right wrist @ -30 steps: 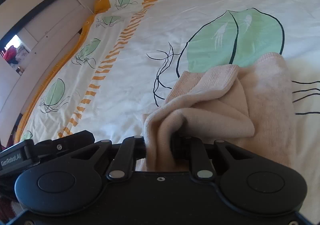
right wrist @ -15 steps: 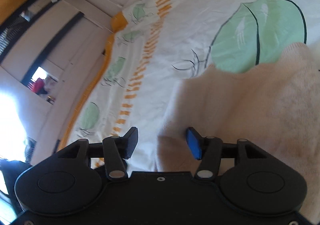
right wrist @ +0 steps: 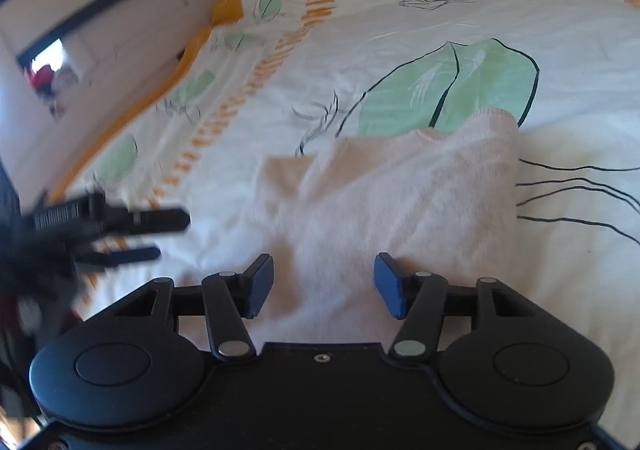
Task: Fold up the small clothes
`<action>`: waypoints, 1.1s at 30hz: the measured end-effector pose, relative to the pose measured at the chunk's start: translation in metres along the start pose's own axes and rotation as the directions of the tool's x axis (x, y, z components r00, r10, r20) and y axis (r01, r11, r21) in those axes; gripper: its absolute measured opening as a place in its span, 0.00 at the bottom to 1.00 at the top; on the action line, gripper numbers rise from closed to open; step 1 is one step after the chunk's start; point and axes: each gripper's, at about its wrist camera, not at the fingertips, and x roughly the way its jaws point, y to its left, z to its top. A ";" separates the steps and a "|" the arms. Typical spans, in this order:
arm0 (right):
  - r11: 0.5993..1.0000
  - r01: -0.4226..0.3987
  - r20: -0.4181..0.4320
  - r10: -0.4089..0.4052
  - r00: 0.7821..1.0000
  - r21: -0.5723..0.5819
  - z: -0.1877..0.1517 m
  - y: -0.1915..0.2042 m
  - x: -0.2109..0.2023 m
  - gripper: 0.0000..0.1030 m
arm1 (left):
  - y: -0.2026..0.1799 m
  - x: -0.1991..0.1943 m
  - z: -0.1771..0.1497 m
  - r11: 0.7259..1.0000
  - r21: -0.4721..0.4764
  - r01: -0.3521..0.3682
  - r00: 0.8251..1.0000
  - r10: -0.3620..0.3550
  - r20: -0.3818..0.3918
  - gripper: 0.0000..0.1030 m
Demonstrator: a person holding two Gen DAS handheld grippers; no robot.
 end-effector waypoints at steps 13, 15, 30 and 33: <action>0.937 0.208 -0.001 -0.217 0.976 -0.281 -0.037 -0.002 -0.036 0.63 | -0.006 0.032 -0.032 0.992 0.121 -0.033 0.985 0.053 -0.165 1.00; 0.946 0.197 -0.029 -0.211 0.977 -0.257 -0.044 -0.010 -0.038 0.65 | -0.003 0.035 -0.038 0.989 0.145 -0.040 0.982 0.065 -0.177 1.00; 0.842 0.236 0.076 -0.228 0.971 -0.485 -0.070 0.030 -0.055 0.82 | -0.002 0.028 -0.042 0.986 0.161 -0.038 0.981 0.067 -0.181 1.00; 0.795 0.278 0.097 -0.269 0.958 -0.539 -0.077 0.038 -0.046 0.82 | -0.003 0.028 -0.040 0.987 0.158 -0.036 0.981 0.065 -0.182 1.00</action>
